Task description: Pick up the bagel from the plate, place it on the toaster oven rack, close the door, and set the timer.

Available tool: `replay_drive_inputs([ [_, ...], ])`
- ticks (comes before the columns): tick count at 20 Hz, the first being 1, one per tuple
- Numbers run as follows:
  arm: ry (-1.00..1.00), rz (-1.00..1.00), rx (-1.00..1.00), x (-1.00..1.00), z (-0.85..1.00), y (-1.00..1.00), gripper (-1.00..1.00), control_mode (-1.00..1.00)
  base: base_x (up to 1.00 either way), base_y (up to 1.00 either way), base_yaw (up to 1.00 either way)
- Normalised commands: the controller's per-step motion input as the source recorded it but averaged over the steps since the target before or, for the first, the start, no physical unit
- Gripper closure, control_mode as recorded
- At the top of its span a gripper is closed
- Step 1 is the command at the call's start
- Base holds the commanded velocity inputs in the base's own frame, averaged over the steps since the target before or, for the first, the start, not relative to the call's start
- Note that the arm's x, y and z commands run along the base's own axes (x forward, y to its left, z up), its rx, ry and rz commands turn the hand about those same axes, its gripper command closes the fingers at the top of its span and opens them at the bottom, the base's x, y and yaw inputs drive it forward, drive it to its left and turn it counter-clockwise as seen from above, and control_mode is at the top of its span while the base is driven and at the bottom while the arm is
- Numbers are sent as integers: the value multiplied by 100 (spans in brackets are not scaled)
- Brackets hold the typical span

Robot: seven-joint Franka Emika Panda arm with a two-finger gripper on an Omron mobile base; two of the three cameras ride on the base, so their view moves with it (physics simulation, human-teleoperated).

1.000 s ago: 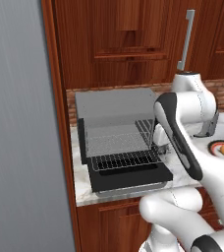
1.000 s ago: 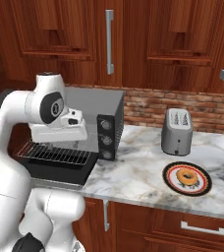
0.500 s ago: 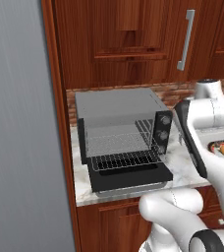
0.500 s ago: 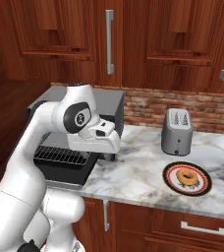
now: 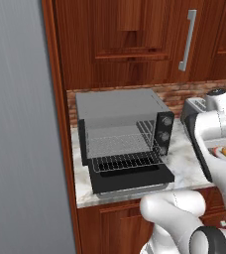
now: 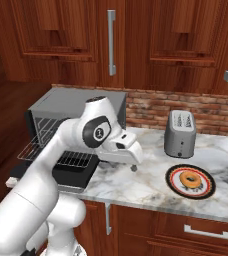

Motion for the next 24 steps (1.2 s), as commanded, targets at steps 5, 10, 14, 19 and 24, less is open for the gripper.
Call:
replay_drive_inputs([
  [5, 0, 0, -1, 41, -5, -48, -100, -100, 0, 0, 0],
  [10, 0, 13, 0, 38, -12, -37, -100, -100, 0, 0, 0],
  [14, 0, 17, -1, 29, -32, -36, -100, -100, 0, 0, 0],
  [19, 0, 16, -3, 28, -43, -34, -100, -100, 0, 0, 0],
  [24, 0, 12, -3, 38, -32, -27, -100, -100, 0, 0, 0],
])
